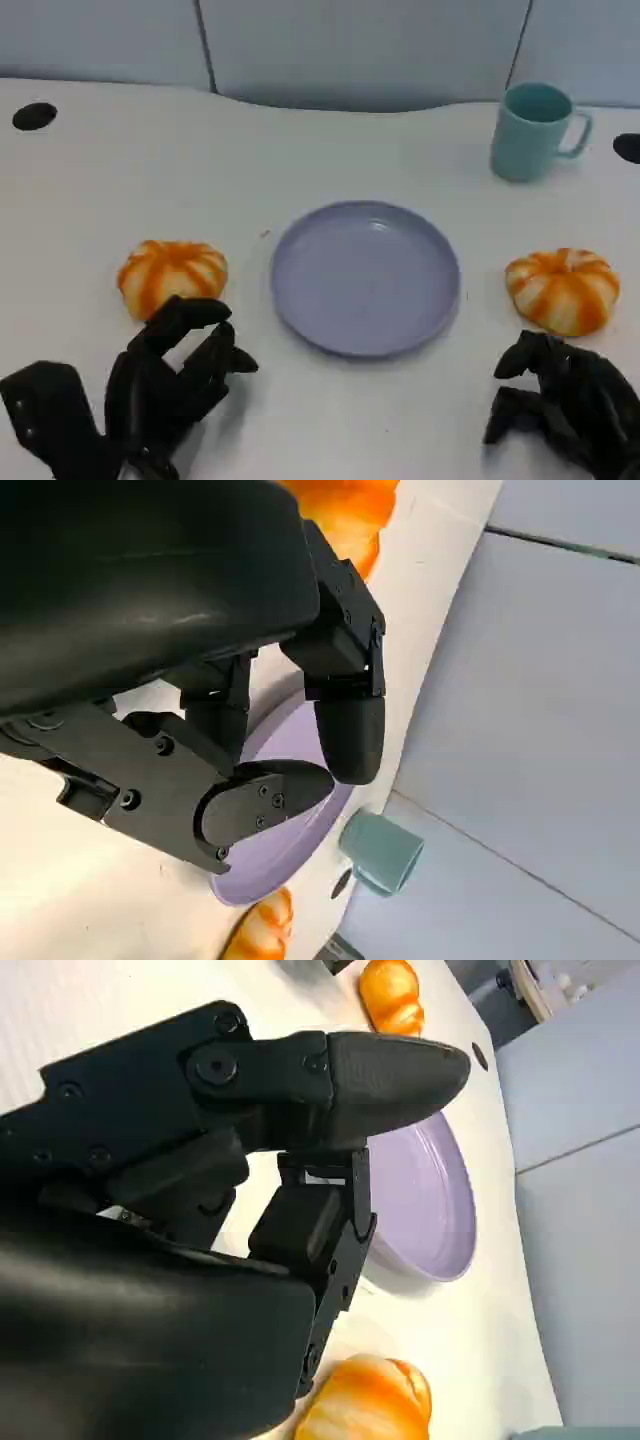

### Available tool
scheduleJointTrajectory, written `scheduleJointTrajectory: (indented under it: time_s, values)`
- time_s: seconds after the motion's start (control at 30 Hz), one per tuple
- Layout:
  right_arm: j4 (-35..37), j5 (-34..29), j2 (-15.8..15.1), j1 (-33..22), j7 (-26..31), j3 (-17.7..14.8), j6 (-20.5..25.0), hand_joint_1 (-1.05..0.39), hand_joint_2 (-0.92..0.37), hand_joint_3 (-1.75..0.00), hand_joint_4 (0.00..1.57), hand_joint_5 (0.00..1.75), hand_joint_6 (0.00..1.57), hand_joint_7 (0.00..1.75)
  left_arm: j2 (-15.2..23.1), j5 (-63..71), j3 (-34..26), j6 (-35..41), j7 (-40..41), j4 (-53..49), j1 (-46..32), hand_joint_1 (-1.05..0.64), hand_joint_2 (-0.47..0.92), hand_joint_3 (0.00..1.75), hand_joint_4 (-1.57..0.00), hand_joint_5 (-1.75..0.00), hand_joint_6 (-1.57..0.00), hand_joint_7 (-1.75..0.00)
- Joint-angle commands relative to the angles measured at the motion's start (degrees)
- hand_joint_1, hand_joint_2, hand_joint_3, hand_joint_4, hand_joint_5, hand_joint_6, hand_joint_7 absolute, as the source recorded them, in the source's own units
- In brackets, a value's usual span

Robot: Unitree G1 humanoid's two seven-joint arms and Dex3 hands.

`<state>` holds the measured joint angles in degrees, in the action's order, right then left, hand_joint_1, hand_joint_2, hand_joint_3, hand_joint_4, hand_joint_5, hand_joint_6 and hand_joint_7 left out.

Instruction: Grasp the bread from the table and place it into the plate.

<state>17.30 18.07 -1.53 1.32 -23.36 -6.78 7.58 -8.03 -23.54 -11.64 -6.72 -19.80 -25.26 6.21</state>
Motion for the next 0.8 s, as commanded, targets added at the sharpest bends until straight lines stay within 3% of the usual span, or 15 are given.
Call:
scheduleJointTrajectory:
  time_s: [0.03,0.8]
  values:
    - [0.6,0.1,-0.7,-0.4,0.2,-0.5,0.2,-0.43,-0.92,-0.44,1.22,1.15,1.11,1.1,0.7,0.2,-0.1,-0.6,-0.3,-0.1,0.1,-0.28,0.63,0.75,-0.61,-1.67,-0.59,-1.34]
    - [0.2,0.0,-0.8,-0.5,0.7,-0.4,1.1,-0.43,-0.92,-0.44,1.22,1.15,1.11,1.1,0.9,0.2,-0.1,-1.4,-1.0,-0.9,0.2,-0.28,0.64,0.72,-0.61,-1.66,-0.6,-1.32]
